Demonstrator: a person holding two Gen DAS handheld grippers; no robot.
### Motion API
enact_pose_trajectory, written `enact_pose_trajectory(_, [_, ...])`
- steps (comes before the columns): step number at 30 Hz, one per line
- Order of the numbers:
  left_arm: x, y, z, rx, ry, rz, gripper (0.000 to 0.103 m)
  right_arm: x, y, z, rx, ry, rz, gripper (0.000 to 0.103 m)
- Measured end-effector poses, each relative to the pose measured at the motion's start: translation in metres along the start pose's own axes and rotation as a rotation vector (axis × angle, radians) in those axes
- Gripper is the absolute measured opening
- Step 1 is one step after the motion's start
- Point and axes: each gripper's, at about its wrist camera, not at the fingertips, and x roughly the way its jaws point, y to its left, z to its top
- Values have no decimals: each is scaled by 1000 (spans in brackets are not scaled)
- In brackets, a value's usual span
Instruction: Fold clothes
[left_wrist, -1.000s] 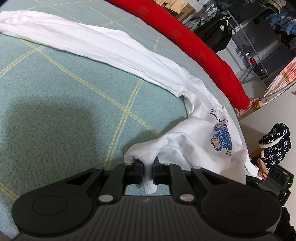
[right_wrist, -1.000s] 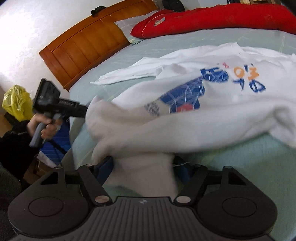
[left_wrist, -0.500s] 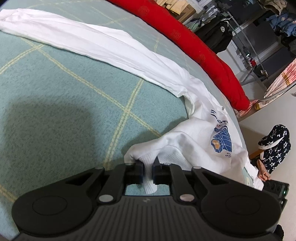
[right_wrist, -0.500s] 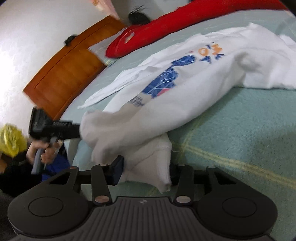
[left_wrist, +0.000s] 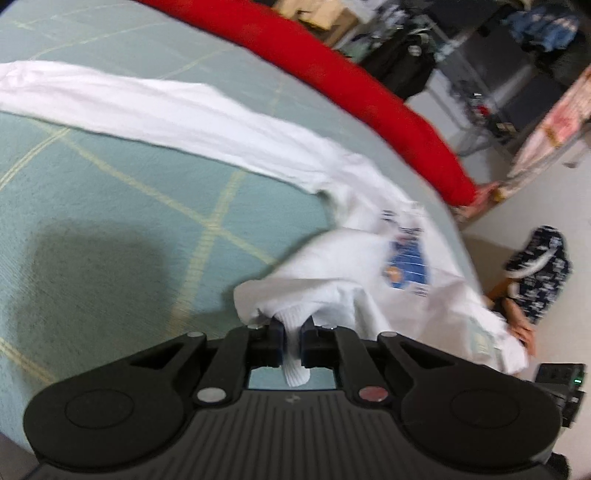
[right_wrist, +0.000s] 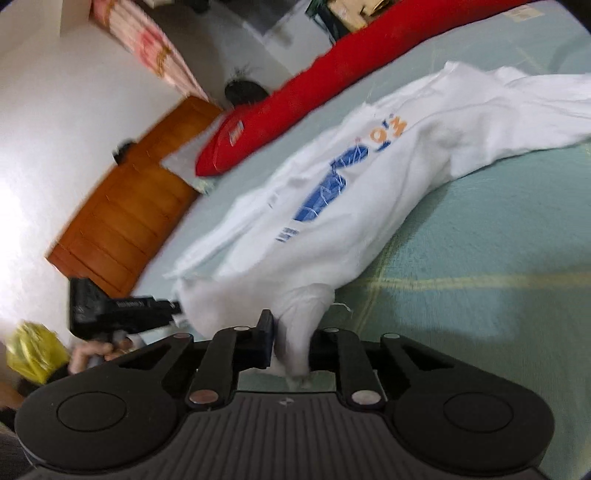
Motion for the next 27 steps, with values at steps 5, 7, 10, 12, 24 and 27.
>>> enact_pose_trajectory(5, [-32, -23, -6, 45, -7, -94, 6, -42, 9, -3, 48, -70, 50, 16])
enact_pose_trajectory(7, [-46, -31, -8, 56, -14, -131, 6, -57, 15, -3, 55, -96, 57, 13])
enact_pose_trajectory(10, [-62, -42, -15, 82, -30, -160, 6, -82, 23, -5, 62, -145, 73, 11])
enact_pose_trajectory(12, [-68, -45, -20, 86, -30, -174, 6, -100, 28, -7, 62, -182, 89, 11])
enact_pose_trajectory(24, [-14, 11, -46, -11, 106, -16, 12, -72, -35, -55, 192, -108, -130, 32])
enact_pose_trajectory(27, [-20, 14, -51, 8, 96, -39, 19, -74, -37, -68, 182, -123, -103, 49])
